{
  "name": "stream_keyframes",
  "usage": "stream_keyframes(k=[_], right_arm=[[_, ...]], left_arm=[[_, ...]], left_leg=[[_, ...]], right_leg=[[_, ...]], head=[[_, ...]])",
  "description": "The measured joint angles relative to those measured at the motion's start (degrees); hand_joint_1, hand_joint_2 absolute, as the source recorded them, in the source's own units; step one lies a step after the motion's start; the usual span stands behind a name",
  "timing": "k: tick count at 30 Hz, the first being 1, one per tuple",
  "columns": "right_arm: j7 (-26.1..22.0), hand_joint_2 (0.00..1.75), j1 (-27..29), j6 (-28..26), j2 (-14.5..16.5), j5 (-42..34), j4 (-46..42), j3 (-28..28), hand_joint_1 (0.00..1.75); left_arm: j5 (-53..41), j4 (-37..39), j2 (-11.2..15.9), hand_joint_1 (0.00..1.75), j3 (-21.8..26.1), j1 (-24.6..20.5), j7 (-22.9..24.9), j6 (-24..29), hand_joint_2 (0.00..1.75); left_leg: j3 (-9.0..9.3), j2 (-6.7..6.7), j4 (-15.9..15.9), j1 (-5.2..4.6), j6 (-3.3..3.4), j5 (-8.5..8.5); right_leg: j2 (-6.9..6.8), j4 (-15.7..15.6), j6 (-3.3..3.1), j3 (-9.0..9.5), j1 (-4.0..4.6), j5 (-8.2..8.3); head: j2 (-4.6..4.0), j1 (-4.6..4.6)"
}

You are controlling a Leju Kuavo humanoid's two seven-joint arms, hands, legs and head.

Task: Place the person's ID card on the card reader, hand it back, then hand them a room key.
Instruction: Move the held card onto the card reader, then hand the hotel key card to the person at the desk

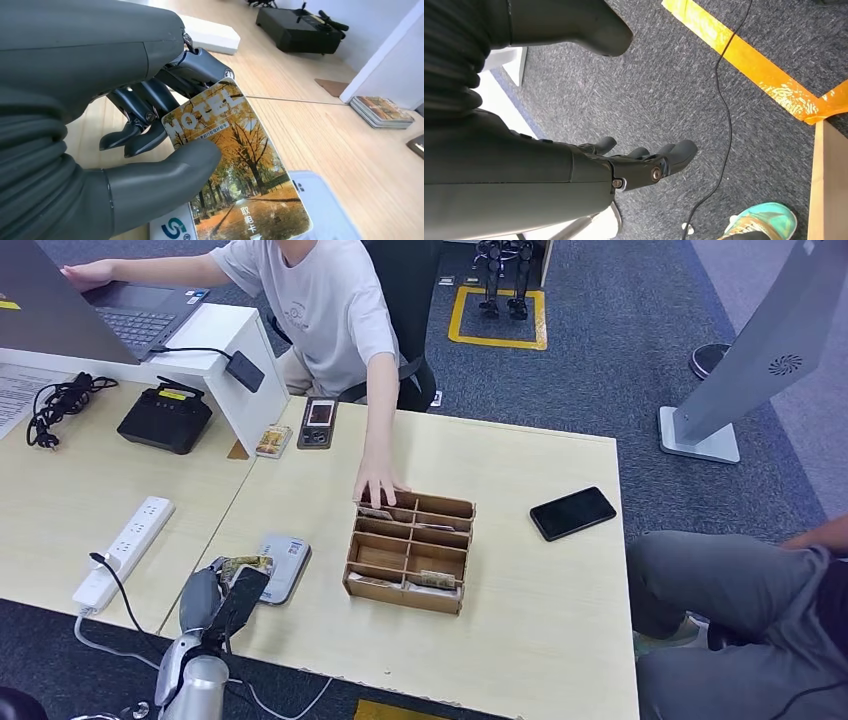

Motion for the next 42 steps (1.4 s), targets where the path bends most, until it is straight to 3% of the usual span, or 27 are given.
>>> stream_keyframes(k=[7,24,33,37,42], right_arm=[[-0.1,1.75,0.0,0.0,0.0,0.0,0.0,0.4,0.0],[-0.3,1.75,0.0,-0.2,0.0,0.0,0.0,0.4,0.0],[-0.1,1.75,0.0,0.0,0.0,0.0,0.0,0.4,0.0],[-0.2,1.75,0.0,0.0,0.0,0.0,0.0,0.4,0.0],[-0.2,1.75,0.0,0.1,0.0,0.0,0.0,0.4,0.0]], left_arm=[[-5.3,0.0,0.7,1.75,-3.0,1.1,1.8,1.5,1.75],[-6.0,-0.2,1.0,1.75,-6.8,3.1,2.5,1.3,1.75],[2.6,-2.2,0.6,1.75,-6.9,3.5,-0.4,-3.6,1.75],[12.7,-4.8,-0.1,1.75,-7.0,3.8,-5.7,-8.2,1.75],[13.6,-13.0,-1.1,1.75,-8.7,2.9,-8.6,-6.5,1.75]], left_leg=[[0.0,-0.12,0.0,0.0,0.0,0.0],[-0.01,-0.1,0.0,0.0,0.0,0.03],[-0.01,-0.1,0.0,0.0,0.0,0.03],[-0.03,-0.09,0.0,0.0,0.0,0.04],[-0.06,-0.09,0.0,0.0,0.0,0.04]], right_leg=[[-0.14,0.0,-0.02,0.05,0.0,-0.02],[-0.11,0.0,-0.03,0.02,0.0,-0.02],[-0.11,0.0,-0.03,0.02,0.0,-0.02],[-0.1,0.0,-0.03,-0.02,0.01,-0.01],[-0.09,0.0,-0.02,-0.07,0.0,0.0]], head=[[0.0,0.01],[0.0,0.01],[0.0,0.01],[0.0,0.01],[0.0,0.01]])
